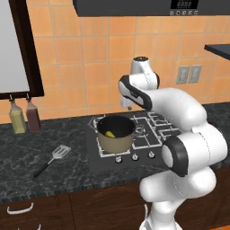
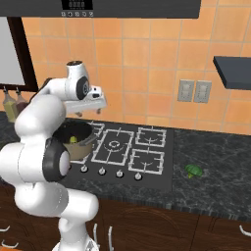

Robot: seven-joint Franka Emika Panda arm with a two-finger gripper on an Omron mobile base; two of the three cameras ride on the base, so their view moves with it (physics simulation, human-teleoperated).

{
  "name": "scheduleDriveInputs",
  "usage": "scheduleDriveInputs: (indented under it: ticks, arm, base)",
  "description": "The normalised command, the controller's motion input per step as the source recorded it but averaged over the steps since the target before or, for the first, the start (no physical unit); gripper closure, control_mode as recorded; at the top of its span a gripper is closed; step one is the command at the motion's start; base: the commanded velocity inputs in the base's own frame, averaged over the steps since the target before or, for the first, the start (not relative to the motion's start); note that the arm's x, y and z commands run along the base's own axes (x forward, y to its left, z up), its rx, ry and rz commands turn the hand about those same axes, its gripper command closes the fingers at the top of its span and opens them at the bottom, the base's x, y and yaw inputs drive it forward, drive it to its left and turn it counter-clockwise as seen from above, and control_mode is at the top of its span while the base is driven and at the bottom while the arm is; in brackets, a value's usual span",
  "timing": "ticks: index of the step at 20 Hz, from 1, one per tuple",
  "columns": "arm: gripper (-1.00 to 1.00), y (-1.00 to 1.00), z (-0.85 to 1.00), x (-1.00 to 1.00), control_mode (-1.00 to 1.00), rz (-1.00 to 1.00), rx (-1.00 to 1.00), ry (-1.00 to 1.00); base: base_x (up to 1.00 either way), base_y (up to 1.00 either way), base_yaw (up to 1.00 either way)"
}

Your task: Put the cucumber and broccoli in the pot. Retrieve the spatula and lightly stir the vegetables in the pot.

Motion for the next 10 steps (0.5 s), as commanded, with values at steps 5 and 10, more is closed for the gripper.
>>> scheduleDriveInputs:
  ticks: [5,10]
  arm:
    - [-1.00,-1.00,-0.01,-0.01,-1.00,-0.19,0.13,0.02]
    - [-1.00,-1.00,-0.10,-0.02,-1.00,-0.15,0.05,0.00]
  base:
    - [0.00,0.00,0.00]
    - [0.00,0.00,0.00]
